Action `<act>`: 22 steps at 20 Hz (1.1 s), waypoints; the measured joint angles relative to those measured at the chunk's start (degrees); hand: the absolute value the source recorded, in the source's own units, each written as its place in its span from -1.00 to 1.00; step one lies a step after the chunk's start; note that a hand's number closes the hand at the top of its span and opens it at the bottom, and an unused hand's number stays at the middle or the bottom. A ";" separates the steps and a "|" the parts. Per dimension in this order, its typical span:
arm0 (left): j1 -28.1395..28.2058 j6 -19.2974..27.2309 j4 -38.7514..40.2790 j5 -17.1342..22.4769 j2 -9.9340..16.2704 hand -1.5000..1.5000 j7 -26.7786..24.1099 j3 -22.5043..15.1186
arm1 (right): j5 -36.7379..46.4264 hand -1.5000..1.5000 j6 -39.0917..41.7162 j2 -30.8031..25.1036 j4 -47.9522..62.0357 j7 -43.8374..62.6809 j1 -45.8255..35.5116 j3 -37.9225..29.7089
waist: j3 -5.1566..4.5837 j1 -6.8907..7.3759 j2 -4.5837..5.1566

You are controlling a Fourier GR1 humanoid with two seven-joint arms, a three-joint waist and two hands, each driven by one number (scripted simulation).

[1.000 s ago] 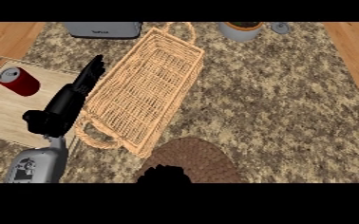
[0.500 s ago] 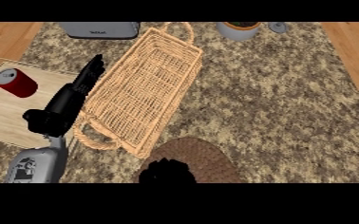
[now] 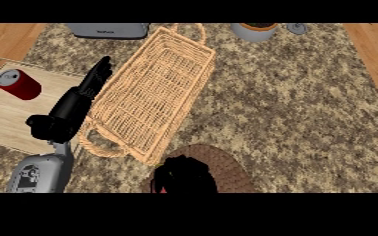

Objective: Pick the bell pepper from the placemat and place it in the basket

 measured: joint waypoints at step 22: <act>-0.91 -0.66 0.76 0.05 0.18 0.00 -0.48 0.14 | -21.91 1.00 0.92 3.77 16.84 4.19 -32.59 -27.04 | -0.02 0.90 0.50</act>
